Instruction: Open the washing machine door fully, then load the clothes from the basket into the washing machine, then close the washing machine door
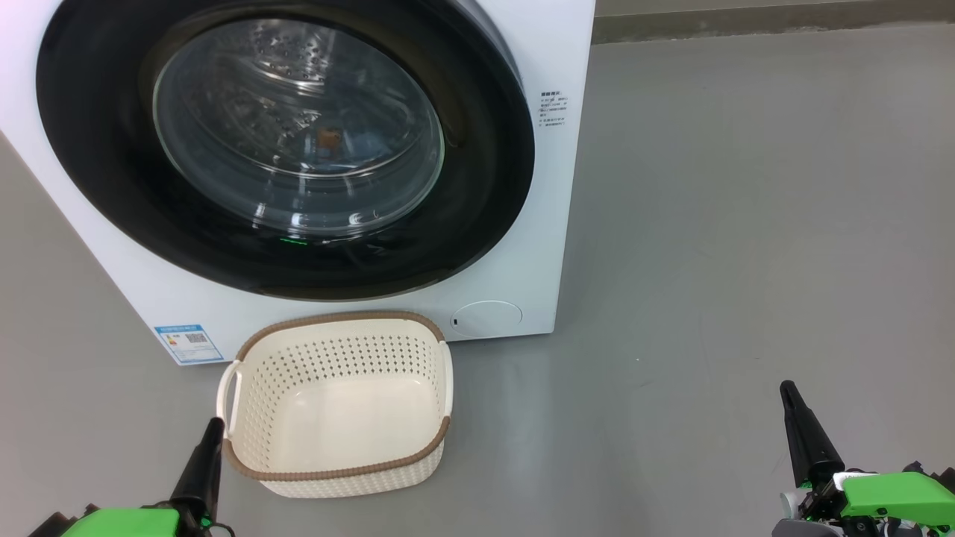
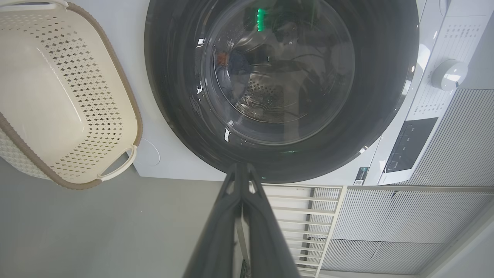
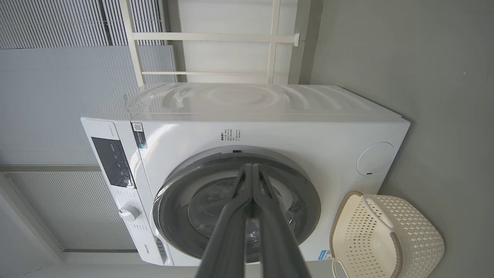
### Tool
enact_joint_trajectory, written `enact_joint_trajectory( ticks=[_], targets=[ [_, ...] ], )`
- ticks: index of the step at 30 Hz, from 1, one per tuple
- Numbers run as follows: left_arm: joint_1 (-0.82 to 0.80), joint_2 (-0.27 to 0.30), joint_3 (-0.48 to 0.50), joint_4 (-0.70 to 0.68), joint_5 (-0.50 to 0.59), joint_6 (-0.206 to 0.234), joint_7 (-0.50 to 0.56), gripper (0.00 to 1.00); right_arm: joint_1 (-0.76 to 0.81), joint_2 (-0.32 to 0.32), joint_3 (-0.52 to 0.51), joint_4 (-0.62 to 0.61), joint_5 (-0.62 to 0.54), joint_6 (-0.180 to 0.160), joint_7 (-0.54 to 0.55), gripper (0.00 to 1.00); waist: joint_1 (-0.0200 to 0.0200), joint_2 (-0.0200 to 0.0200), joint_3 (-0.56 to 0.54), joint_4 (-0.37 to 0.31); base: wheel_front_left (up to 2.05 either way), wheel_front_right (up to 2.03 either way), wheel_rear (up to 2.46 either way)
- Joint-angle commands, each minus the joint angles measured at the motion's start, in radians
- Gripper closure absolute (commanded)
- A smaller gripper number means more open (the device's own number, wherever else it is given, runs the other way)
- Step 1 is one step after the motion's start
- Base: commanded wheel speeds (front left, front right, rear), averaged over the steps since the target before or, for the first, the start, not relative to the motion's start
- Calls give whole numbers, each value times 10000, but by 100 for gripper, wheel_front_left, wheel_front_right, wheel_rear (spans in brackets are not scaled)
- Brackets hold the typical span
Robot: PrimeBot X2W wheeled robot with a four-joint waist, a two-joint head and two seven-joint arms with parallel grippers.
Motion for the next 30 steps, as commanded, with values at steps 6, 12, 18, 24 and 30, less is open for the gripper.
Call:
enact_joint_trajectory(
  ticks=[6,12,18,24,30],
  targets=[
    [-411,112,358,-189,-5,-17,39,100,-405,-20,191,-247,-64,17,62,100,0,0,0,0,0,0,0],
    [-412,108,363,-189,-1,-17,43,100,-406,-16,184,-247,-70,17,68,100,0,0,0,0,0,0,0],
    [-412,105,368,-189,3,-17,47,100,-407,-11,178,-247,-75,17,73,100,0,0,0,0,0,0,0],
    [-412,103,371,-189,6,-17,49,100,-407,-8,173,-246,-79,17,77,100,0,0,0,0,0,0,0],
    [-413,100,375,-189,9,-17,52,100,-408,-4,167,-246,-84,17,81,100,0,0,0,0,0,0,0]
  ],
)
